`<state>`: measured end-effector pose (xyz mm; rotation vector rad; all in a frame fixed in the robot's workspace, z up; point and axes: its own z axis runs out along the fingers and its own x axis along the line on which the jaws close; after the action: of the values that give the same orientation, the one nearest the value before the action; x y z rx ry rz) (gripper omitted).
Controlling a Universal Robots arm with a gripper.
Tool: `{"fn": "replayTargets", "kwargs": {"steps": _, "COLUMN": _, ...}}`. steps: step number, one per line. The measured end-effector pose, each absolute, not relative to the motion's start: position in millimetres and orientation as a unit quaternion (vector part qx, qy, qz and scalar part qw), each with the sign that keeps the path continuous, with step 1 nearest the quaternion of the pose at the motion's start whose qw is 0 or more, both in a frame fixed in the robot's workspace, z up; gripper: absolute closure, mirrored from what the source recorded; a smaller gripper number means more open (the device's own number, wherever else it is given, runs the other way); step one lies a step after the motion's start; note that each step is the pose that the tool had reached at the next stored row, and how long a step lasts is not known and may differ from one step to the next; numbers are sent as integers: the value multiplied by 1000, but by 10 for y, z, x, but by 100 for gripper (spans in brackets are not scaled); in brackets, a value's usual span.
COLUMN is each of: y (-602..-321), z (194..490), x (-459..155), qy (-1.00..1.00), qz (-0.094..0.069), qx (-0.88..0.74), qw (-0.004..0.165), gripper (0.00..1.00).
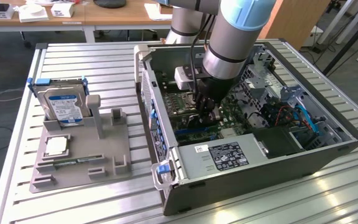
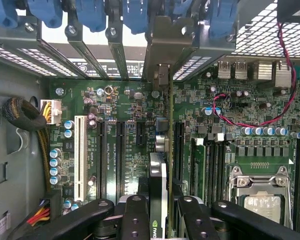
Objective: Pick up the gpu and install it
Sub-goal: 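Insert the gpu into the slot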
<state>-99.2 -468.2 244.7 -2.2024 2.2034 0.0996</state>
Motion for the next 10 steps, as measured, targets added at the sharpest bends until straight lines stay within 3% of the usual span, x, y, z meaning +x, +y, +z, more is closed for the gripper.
{"fn": "replayTargets", "kwargs": {"steps": 10, "y": -4684, "z": 2441, "x": -993, "qy": 707, "qz": 32, "qx": -707, "qw": 12, "gripper": 73}}
